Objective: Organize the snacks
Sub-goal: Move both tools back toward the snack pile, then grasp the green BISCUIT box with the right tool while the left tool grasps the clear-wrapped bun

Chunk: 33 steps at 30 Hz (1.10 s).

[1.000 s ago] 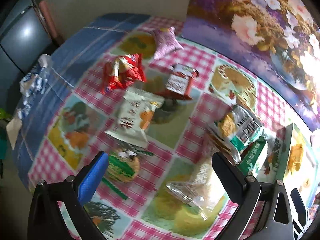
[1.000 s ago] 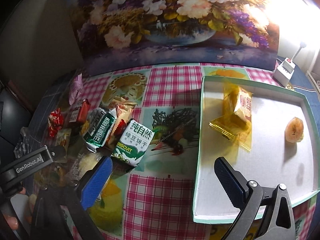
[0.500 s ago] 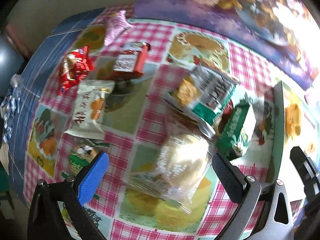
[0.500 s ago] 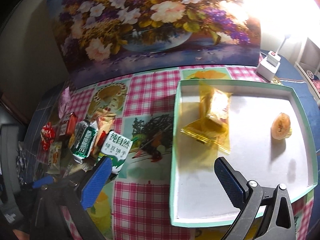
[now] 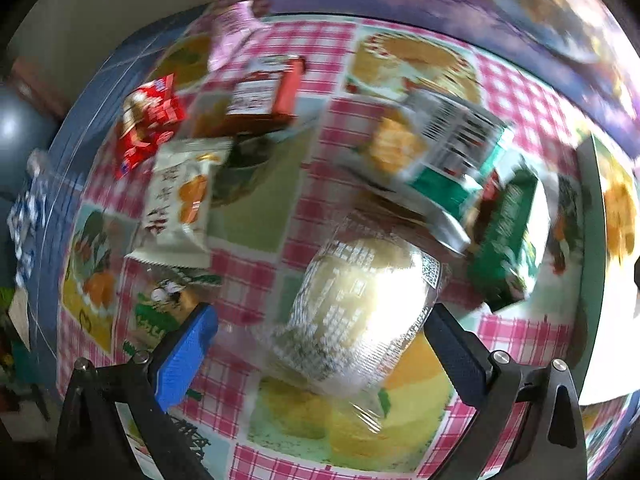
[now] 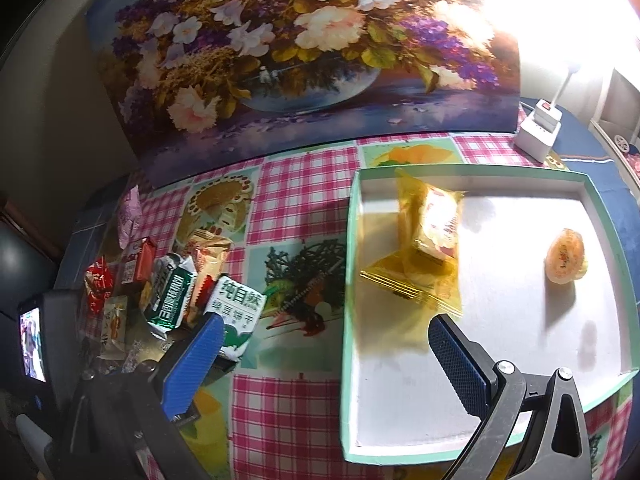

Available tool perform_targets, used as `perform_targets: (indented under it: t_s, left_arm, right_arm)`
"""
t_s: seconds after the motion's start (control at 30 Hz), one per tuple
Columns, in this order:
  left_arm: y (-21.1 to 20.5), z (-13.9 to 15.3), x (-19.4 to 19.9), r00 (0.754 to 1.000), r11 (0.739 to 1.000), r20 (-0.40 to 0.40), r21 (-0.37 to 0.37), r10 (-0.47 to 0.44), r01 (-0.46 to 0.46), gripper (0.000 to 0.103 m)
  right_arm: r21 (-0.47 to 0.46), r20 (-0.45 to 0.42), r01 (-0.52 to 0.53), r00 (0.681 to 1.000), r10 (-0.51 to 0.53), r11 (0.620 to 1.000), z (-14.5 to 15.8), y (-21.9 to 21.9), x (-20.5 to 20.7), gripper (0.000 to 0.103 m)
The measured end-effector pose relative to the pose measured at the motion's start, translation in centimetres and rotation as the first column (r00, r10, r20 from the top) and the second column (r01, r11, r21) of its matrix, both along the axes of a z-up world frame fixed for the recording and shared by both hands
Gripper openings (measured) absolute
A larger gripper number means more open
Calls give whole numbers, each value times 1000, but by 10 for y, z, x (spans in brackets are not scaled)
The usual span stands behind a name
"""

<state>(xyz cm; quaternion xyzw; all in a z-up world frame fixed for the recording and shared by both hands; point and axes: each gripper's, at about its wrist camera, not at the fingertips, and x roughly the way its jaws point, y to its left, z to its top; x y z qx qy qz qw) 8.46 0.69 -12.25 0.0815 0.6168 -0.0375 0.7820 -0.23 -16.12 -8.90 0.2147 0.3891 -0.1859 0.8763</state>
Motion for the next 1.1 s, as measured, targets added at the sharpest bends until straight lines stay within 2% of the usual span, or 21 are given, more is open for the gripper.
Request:
perform_targets:
  t_s: [0.27,0.33,0.43,0.5,0.67,0.73,0.87,0.93,1.1]
  left_arm:
    - [35,0,6,997,994,-17,-81,74,-75,98]
    - [43,0,4,997,992,-20,-99,78,-80,98]
    - [51,-2,7,996,988,-23,-125,86,-88,96]
    - [52,-4,8,996,986,-24,-137,89,-92,90]
    - [57,-5,11,996,984,-28,-152,88,-91,89]
    - [57,-3,10,996,983,-27,-160,90,-93,87]
    - [59,-2,12,996,982,-25,-166,89,-92,86]
    - [60,-1,12,996,981,-24,-170,91,-94,85]
    - [61,1,13,996,982,-21,-167,90,-93,84]
  right_arm:
    - [21,-7,-58,998,58,998,-3,19,23,102]
    - [34,-13,-64,998,64,997,-6,22,29,89]
    - [66,-29,-67,997,69,996,-12,25,39,82]
    - [79,-35,-73,997,76,994,-16,27,45,77]
    - [133,-55,-69,996,77,989,-32,30,59,67]
    - [169,-40,-74,996,82,983,-36,31,62,53]
    - [154,-47,-80,995,88,985,-39,37,65,48]
    - [148,-45,-78,995,85,986,-40,37,64,30]
    - [149,-44,-76,996,84,986,-43,36,58,30]
